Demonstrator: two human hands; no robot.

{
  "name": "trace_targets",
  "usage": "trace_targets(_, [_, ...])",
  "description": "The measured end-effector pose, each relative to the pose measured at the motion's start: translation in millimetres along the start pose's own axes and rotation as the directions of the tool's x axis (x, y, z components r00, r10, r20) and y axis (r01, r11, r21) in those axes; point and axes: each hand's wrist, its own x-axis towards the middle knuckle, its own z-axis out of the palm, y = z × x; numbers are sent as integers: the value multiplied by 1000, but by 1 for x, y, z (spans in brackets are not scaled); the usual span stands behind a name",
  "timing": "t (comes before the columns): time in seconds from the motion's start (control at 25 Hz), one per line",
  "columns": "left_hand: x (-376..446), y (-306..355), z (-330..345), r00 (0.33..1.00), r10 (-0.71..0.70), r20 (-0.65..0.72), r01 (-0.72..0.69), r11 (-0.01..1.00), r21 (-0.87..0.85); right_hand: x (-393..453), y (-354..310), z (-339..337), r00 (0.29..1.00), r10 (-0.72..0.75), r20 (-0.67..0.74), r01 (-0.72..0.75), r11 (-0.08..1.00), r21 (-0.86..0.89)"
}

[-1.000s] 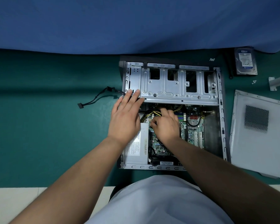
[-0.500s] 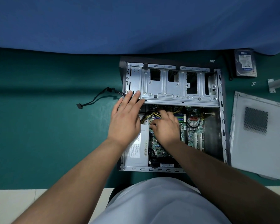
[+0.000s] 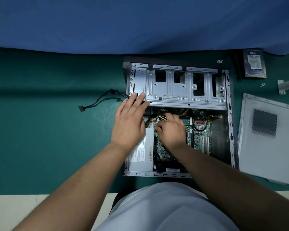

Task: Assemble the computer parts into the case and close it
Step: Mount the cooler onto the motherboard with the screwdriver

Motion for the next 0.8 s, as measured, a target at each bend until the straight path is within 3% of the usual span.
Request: trace_targets(0.8, [0,1,-1,1000,-5,5,5,1000,8,3,0,-3,996,-15,90,18,999,-31])
